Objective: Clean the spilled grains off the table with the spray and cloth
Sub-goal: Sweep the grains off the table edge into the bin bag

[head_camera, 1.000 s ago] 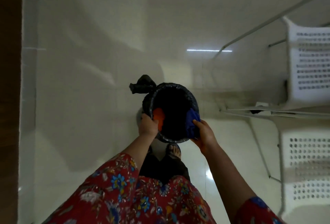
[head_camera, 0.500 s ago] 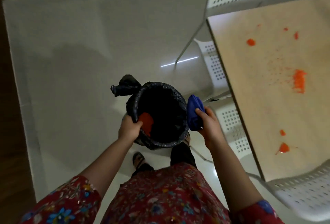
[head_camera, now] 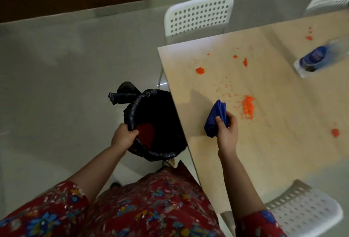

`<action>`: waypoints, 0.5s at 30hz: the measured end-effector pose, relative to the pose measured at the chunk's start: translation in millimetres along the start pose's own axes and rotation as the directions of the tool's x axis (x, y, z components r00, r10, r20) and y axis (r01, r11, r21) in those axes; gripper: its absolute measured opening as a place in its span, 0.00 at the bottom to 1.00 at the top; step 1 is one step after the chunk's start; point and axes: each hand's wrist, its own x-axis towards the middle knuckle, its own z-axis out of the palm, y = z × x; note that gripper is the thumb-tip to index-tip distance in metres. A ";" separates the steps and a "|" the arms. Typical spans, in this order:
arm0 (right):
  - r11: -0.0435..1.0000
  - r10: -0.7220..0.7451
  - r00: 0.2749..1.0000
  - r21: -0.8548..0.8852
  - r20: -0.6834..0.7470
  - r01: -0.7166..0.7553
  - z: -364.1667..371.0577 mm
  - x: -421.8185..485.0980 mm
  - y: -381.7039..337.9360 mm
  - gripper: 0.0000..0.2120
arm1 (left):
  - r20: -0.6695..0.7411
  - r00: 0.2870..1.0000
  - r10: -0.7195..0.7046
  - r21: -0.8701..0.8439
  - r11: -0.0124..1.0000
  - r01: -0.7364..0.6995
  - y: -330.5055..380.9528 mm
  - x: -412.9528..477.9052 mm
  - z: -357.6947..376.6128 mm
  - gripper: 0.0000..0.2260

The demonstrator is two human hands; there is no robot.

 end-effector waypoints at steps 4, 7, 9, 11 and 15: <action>0.991 -0.059 0.956 -0.129 -0.286 0.022 -57.3 44.5 12.3 0.19 | 0.005 0.999 0.039 0.019 0.999 -0.040 16.8 1.6 18.3 0.08; 0.955 -0.003 0.892 -0.267 -0.452 -0.131 -101.6 73.0 21.3 0.20 | 0.001 0.998 0.058 0.044 0.997 -0.058 25.0 0.2 28.7 0.07; 0.922 -0.003 0.869 -0.338 -0.494 -0.189 -123.3 91.0 22.6 0.20 | -0.010 0.998 0.070 0.062 0.996 -0.069 29.8 -0.5 36.2 0.07; 0.889 -0.044 0.895 -0.427 -0.444 -0.168 -124.6 102.2 21.3 0.20 | -0.021 0.997 0.075 0.077 0.994 -0.073 30.3 -0.8 36.6 0.07; 0.857 -0.158 0.948 -0.515 -0.276 -0.007 -88.5 97.4 19.7 0.21 | -0.035 0.998 0.057 0.092 0.994 -0.053 35.0 -1.6 40.0 0.09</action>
